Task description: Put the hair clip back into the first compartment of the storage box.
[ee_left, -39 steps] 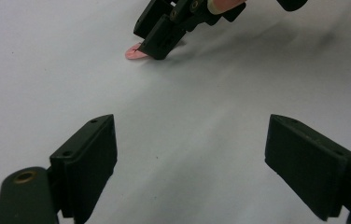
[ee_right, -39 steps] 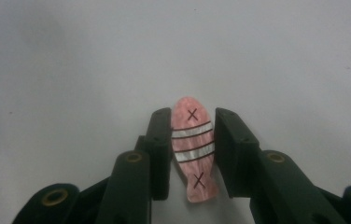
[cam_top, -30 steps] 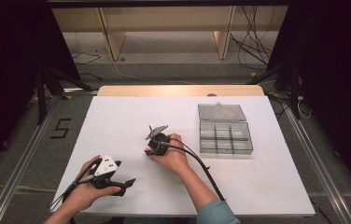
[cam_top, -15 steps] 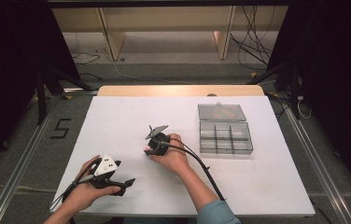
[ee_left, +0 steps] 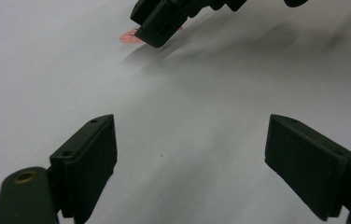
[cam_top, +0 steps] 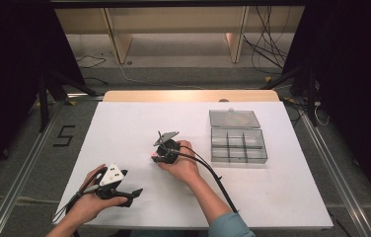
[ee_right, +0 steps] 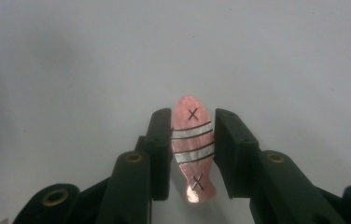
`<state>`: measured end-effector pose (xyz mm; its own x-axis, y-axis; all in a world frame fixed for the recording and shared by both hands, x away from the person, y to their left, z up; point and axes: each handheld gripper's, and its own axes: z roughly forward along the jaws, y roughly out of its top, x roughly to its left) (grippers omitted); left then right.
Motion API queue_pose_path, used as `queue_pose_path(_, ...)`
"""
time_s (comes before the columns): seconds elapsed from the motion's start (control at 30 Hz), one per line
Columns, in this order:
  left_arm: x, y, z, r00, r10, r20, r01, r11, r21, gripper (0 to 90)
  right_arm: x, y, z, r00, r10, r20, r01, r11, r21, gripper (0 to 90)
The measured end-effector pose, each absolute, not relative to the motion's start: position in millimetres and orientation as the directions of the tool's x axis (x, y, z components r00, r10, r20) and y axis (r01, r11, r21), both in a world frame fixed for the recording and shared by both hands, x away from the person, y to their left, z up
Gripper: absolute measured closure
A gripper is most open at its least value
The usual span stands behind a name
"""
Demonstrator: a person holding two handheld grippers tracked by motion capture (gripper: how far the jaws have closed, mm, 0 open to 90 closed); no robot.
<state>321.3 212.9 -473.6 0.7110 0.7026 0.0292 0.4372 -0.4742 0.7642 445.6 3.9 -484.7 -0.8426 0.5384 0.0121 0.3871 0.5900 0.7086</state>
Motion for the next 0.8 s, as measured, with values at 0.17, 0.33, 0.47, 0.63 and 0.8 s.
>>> queue_pose_path(0.17,322,215,-473,0.704,0.709,0.031,0.439,-0.469,0.767,16.5,442,1,-478,-0.841,0.541,0.001,0.371,0.575,0.729,68.8)
queue_pose_path(0.33,322,215,-473,0.702,0.712,0.031,0.439,-0.466,0.768,16.5,440,-4,-470,-0.838,0.546,-0.010,0.356,0.560,0.748,68.8)
queue_pose_path(0.47,322,215,-473,0.701,0.712,0.030,0.439,-0.465,0.769,16.5,438,-9,-464,-0.831,0.557,-0.015,0.351,0.544,0.762,68.8)
queue_pose_path(0.63,322,215,-473,0.697,0.717,0.030,0.440,-0.460,0.771,16.5,437,-19,-458,-0.821,0.570,-0.021,0.345,0.525,0.778,68.8)
queue_pose_path(0.8,322,215,-473,0.700,0.713,0.033,0.438,-0.466,0.769,16.5,437,-28,-455,-0.811,0.585,-0.017,0.348,0.506,0.789,68.8)
